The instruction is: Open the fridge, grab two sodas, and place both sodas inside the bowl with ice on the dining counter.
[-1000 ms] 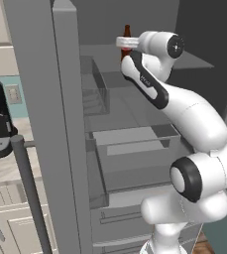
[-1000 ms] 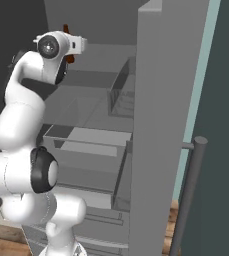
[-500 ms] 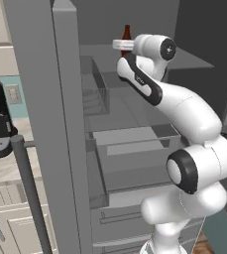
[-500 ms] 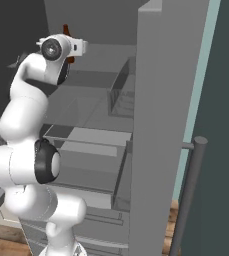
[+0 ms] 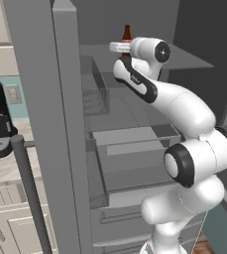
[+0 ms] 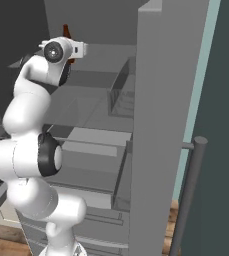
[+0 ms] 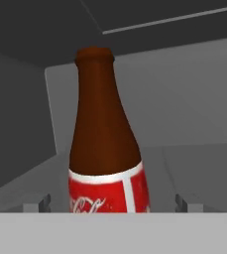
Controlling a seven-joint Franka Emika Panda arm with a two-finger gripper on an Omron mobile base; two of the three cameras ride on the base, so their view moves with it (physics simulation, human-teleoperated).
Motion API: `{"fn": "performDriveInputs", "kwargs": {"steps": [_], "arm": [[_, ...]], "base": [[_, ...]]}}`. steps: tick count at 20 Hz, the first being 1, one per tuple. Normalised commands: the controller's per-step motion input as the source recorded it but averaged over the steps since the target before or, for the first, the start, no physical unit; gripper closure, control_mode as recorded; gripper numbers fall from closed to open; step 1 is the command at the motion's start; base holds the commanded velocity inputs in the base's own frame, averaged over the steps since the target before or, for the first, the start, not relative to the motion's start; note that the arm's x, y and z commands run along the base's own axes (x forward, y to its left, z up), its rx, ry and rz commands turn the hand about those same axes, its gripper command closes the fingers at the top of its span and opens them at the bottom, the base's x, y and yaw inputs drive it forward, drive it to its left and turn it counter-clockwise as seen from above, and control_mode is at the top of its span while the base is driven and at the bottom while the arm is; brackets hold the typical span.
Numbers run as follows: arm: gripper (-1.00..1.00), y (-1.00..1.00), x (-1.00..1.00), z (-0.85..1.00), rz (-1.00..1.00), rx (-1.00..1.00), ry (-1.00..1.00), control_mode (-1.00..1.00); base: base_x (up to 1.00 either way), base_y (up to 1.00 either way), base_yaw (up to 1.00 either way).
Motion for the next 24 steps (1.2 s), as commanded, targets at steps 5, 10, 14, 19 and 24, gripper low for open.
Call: {"fn": "performDriveInputs", "kwargs": {"steps": [5,10,14,19,24], "arm": [[1.00,0.09,0.20,-0.12,0.00,0.00,0.00,-1.00],[1.00,0.06,0.12,-0.05,0.00,0.00,0.00,-1.00],[1.00,-0.01,0.00,0.00,0.00,0.00,0.00,-1.00],[1.00,-0.01,-0.05,0.00,0.00,0.03,-0.03,-1.00],[1.00,-0.12,-0.12,0.00,0.00,0.06,0.00,-1.00]], "base": [[0.00,0.00,0.00],[0.00,0.00,0.00],[0.00,0.00,0.00],[0.00,0.00,0.00],[0.00,0.00,0.00]]}}
